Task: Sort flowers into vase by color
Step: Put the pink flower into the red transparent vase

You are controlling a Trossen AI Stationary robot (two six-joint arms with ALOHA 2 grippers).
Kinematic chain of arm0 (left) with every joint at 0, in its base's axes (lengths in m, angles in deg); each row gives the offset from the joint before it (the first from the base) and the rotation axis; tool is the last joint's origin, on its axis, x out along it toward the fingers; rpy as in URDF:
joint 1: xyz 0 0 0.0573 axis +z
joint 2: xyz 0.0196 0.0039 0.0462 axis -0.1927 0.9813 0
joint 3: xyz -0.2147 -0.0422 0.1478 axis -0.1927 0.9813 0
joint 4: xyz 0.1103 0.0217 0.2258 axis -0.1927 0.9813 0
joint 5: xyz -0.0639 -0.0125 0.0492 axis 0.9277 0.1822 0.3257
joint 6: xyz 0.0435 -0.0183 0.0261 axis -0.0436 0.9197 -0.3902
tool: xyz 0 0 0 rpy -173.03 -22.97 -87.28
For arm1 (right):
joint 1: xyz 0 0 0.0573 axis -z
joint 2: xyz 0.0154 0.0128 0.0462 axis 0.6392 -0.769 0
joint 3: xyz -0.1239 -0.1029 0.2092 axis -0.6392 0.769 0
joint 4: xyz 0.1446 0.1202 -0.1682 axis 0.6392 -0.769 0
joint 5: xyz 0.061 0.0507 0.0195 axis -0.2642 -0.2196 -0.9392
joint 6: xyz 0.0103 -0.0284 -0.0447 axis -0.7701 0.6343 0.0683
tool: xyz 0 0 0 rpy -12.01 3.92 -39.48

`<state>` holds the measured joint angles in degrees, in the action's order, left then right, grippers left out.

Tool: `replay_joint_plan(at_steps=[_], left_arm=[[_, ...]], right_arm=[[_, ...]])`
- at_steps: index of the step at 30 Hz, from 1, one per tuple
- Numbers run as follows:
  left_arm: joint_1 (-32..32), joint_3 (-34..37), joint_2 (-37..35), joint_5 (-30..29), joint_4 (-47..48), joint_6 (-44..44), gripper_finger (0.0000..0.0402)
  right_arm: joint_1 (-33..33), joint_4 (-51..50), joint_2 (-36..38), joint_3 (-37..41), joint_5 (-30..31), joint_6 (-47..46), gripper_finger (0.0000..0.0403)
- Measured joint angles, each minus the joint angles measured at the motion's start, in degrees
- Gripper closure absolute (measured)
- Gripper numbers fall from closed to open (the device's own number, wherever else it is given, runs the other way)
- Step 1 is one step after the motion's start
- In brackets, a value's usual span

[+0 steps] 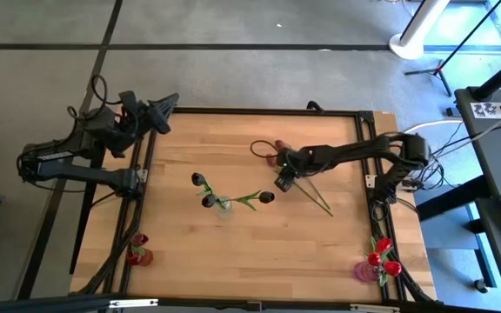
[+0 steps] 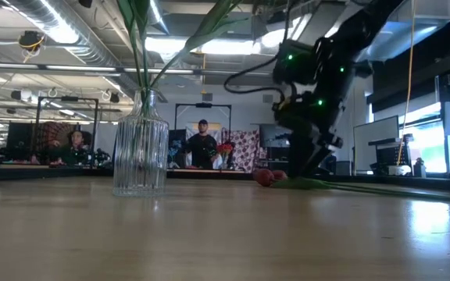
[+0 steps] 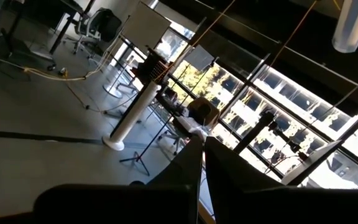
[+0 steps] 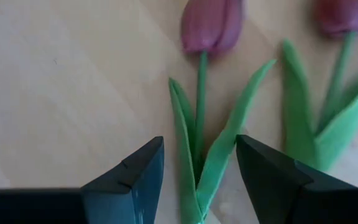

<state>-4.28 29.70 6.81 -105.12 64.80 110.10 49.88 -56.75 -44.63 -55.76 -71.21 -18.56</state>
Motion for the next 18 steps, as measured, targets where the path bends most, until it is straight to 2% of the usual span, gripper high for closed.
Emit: replay_joint_plan(at_steps=[5, 9, 13, 18], left_arm=[[0.02, 0.00, 0.02, -0.03, 0.00, -0.01, 0.0384], [0.01, 0.00, 0.02, 0.00, 0.00, 0.00, 0.0384], [0.02, 0.00, 0.02, -0.03, 0.00, 0.01, 0.0384], [0.02, 0.00, 0.02, -0.03, 0.00, 0.01, 0.0384]], right_arm=[[-0.09, 1.59, -2.89, -0.04, -2.26, 1.51, 0.0201], [-0.09, 1.66, -3.86, -0.28, -1.79, 1.70, 0.0210], [-0.09, 1.64, -3.96, -0.24, -0.86, 2.53, 0.0248], [-0.09, 1.74, -4.05, -0.22, -0.82, 1.83, 0.0314]])
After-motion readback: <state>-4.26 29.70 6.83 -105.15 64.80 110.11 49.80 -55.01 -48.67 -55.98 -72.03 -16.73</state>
